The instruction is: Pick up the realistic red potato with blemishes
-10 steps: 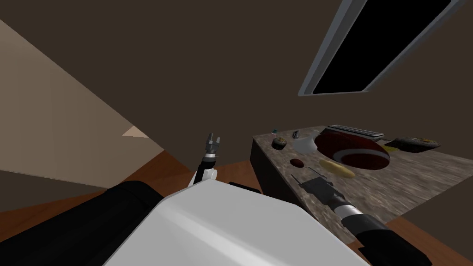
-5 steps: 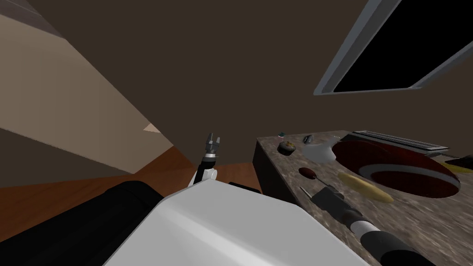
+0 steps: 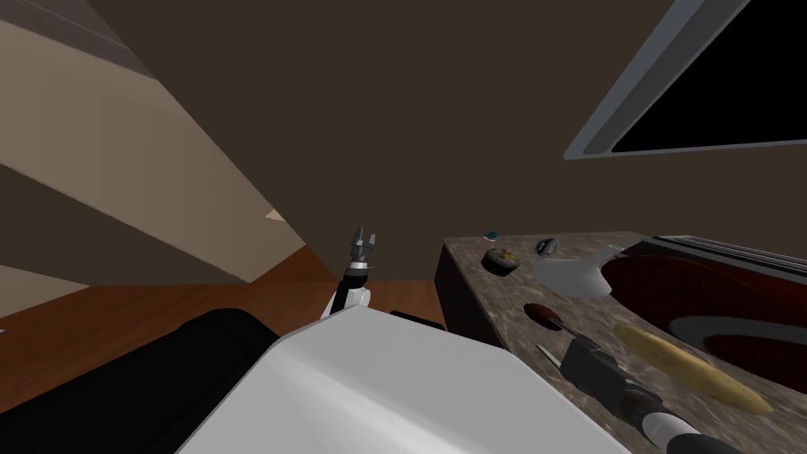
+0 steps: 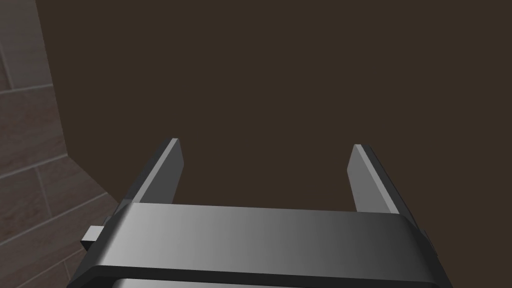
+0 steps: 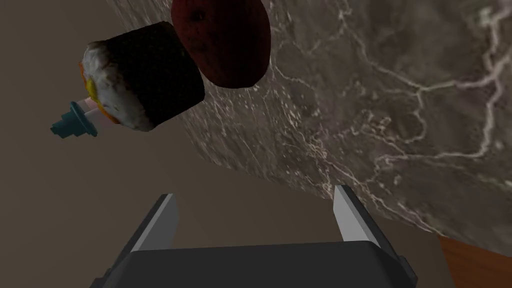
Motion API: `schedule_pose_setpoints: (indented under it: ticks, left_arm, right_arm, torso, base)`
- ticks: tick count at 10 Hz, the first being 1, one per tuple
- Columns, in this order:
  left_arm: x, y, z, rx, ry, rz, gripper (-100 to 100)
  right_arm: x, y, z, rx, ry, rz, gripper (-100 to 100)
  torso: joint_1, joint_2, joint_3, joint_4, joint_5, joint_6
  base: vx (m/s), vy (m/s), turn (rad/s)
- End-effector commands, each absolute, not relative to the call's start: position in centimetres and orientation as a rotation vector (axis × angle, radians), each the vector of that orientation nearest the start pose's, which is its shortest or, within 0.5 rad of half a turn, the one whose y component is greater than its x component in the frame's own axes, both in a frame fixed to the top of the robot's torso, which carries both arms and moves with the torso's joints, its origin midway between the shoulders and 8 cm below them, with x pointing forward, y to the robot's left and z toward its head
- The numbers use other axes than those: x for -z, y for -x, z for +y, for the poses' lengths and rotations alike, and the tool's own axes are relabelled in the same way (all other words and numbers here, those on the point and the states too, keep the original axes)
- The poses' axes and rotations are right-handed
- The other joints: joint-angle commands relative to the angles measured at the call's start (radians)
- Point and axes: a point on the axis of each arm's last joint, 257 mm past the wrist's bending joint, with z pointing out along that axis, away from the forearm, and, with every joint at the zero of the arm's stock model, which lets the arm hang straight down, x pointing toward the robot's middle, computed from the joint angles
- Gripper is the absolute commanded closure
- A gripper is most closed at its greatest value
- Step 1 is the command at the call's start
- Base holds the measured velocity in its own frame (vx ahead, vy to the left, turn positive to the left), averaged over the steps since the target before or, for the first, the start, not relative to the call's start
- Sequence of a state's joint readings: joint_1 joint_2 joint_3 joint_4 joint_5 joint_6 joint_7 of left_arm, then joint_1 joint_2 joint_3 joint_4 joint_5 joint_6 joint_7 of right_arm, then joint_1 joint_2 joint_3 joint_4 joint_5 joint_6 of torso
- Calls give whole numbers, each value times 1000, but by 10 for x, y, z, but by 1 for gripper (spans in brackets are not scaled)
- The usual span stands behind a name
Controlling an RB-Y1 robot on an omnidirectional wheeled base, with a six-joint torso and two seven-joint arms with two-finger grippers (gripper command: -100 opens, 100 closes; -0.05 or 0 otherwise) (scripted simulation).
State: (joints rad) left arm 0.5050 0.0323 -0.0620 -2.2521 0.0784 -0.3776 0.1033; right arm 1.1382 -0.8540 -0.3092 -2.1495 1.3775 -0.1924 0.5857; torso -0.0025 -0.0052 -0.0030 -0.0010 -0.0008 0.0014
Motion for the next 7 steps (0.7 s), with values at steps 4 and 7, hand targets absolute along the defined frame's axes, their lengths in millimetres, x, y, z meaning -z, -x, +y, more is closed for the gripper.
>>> schedule_pose_setpoints:
  ticks: [4,7]
  left_arm:
    - [16,-370,267,1468,866,672,0]
    - [16,-370,267,1468,866,672,0]
  right_arm:
    - [285,-193,-471,769,1599,1797,-100]
    - [293,-176,-484,796,1725,1783,-100]
  torso:
    - [-2,-1,0,0,0,0]
    - [0,-1,-1,0,0,0]
  base:
    - [58,-52,135]
    - [51,-35,101]
